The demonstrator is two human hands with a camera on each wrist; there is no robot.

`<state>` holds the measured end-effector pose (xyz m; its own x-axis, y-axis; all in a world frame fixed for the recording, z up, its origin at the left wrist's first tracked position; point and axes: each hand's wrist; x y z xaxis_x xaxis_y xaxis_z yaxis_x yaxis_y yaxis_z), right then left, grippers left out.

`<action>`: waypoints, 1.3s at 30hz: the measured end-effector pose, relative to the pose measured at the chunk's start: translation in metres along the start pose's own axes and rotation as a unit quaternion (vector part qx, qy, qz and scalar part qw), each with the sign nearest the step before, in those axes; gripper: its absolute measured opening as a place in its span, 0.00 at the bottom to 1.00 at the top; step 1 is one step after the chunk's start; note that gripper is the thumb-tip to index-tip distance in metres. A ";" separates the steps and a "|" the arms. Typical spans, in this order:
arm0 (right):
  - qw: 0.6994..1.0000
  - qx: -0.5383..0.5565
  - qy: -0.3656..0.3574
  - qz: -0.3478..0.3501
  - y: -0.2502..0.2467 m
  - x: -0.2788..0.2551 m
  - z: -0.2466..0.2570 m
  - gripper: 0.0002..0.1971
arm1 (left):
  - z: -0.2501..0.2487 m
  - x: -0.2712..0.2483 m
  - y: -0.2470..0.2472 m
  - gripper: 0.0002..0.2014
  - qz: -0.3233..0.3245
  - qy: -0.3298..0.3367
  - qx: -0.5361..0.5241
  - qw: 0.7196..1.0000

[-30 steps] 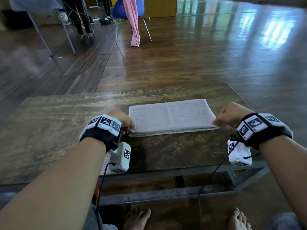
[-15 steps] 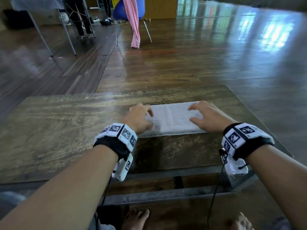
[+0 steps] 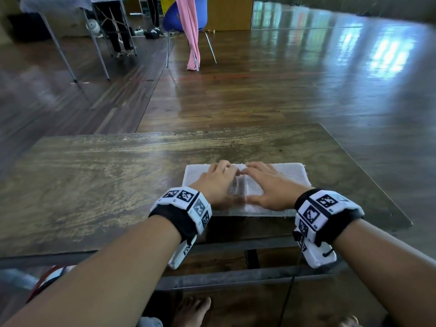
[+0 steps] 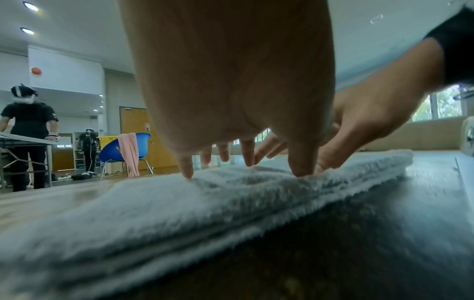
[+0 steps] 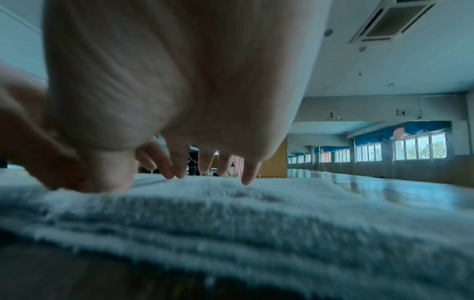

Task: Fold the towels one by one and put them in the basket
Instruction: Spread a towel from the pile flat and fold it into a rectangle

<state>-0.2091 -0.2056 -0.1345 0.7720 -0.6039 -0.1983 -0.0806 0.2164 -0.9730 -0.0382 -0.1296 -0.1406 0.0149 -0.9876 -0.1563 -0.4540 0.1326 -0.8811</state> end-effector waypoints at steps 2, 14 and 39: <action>0.998 0.002 0.004 0.061 0.007 0.002 -0.003 0.40 | 0.004 0.000 0.011 0.41 0.065 -0.031 0.016 0.997; 0.984 -0.024 0.082 0.159 0.019 0.002 -0.032 0.61 | 0.044 -0.002 0.017 0.56 0.087 -0.066 0.023 0.994; 0.971 -0.014 0.194 0.139 0.014 -0.019 -0.069 0.80 | 0.051 -0.018 -0.004 0.64 0.100 -0.130 -0.003 0.986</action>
<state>-0.2690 -0.2441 -0.1522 0.4236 -0.7699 -0.4774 -0.2732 0.3939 -0.8776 0.0092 -0.1081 -0.1571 0.1529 -0.8865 -0.4367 -0.4761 0.3212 -0.8187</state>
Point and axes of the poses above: each hand's wrist, its own x-axis towards the middle knuckle, its own y-axis out of the palm, z = x × y, and after that the axes turned 10 degrees about -x, right-handed
